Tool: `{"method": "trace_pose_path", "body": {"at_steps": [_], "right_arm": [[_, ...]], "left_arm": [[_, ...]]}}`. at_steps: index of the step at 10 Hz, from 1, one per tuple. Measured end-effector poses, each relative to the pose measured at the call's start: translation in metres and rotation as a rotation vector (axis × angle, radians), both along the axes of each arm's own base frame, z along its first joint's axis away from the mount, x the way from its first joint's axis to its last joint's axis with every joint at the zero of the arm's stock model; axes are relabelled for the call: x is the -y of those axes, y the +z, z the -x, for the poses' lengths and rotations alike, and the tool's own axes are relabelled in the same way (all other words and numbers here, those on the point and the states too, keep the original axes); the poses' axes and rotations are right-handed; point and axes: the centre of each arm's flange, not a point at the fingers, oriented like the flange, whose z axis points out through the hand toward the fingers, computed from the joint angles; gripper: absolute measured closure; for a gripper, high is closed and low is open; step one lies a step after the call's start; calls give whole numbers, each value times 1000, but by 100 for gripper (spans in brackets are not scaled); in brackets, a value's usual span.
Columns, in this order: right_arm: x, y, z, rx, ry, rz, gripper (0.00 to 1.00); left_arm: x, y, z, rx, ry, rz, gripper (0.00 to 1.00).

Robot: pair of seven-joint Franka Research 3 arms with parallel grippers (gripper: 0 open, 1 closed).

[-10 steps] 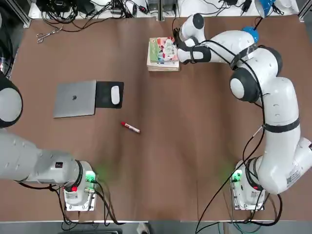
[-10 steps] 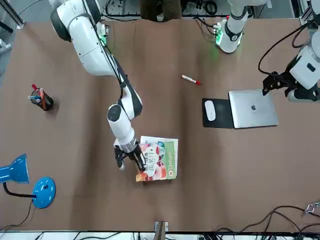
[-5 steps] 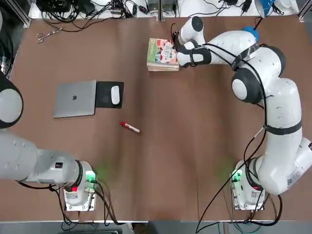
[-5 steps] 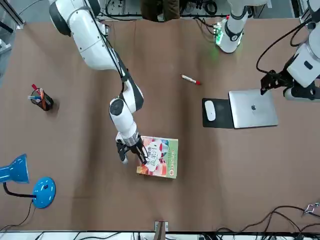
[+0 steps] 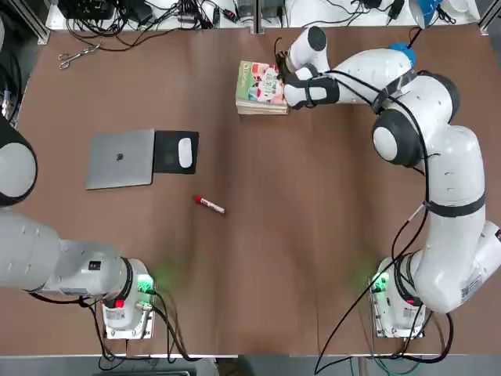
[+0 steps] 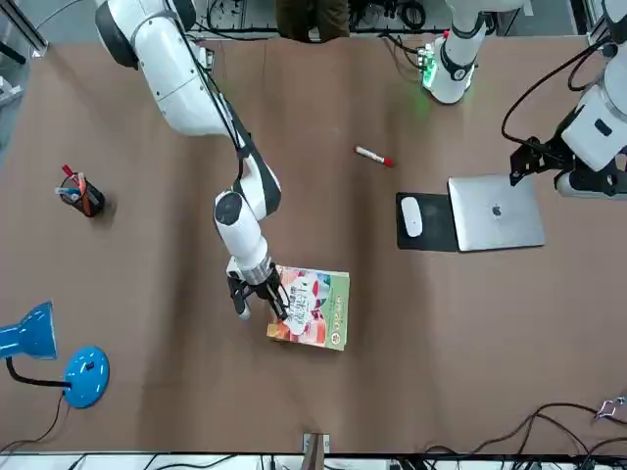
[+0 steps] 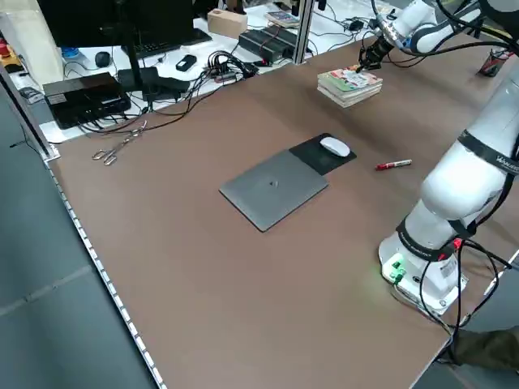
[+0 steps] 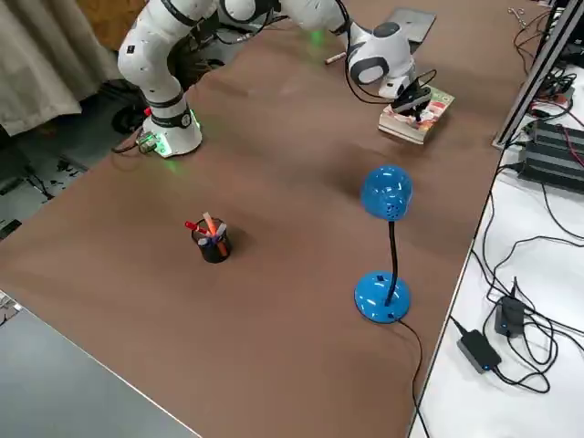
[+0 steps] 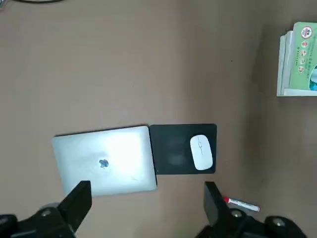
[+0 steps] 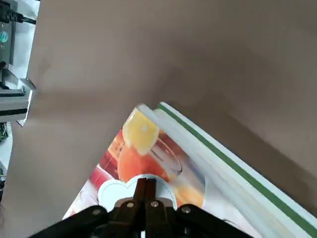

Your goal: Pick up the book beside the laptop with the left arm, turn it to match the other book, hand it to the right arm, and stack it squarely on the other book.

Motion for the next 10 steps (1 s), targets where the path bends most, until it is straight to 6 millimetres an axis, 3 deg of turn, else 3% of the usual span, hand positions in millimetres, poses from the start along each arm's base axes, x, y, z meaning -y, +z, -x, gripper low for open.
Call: {"method": "trace_pose_path", "body": {"at_steps": [3,8,10], "right_arm": [[-20,0,12,-5,16,-7,100],[-17,0,11,10,57,16,100],[-6,0,4,28,96,44,100]], "left_arm": [[0,-2,-1,-3,2,0,0],[0,-4,-2,-7,2,0,0],[0,-4,-2,-8,2,0,0]]}}
